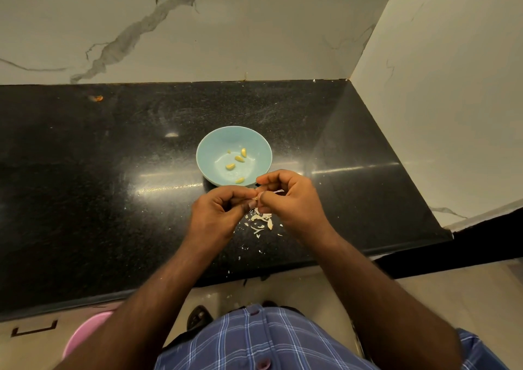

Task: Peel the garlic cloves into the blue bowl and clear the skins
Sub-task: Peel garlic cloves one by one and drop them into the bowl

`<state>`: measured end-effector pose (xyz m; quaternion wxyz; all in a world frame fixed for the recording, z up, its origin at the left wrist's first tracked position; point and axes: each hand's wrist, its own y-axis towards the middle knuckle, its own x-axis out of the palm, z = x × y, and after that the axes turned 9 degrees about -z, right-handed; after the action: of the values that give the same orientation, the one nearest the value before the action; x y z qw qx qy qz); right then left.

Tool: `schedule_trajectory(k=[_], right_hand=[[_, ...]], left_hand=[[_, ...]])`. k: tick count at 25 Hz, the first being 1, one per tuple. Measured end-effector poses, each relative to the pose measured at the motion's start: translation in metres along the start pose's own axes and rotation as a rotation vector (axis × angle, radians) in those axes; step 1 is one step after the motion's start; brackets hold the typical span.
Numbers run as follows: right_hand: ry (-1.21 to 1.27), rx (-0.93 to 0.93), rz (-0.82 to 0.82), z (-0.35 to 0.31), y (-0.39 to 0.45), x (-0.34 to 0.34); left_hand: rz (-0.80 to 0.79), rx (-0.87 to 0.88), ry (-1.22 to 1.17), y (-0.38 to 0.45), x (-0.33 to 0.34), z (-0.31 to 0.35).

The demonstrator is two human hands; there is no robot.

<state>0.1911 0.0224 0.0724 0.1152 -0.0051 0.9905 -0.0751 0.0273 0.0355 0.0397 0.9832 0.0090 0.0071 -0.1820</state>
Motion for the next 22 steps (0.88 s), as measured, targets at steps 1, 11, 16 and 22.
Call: schedule_trajectory(k=[1,11,16,22], right_hand=[[-0.057,-0.038,0.011,0.001,-0.001,0.001],[-0.170,-0.202,0.053,0.001,-0.012,0.014],[-0.148,-0.234,0.052,0.004,-0.011,0.019],[0.178,-0.107,0.002,0.004,-0.006,0.018]], left_hand=[[0.001,0.006,0.001,-0.001,0.001,0.001],[0.066,0.042,0.009,-0.002,0.001,0.000],[0.062,0.065,-0.033,-0.001,0.000,-0.001],[0.074,0.041,-0.087,-0.001,0.001,0.001]])
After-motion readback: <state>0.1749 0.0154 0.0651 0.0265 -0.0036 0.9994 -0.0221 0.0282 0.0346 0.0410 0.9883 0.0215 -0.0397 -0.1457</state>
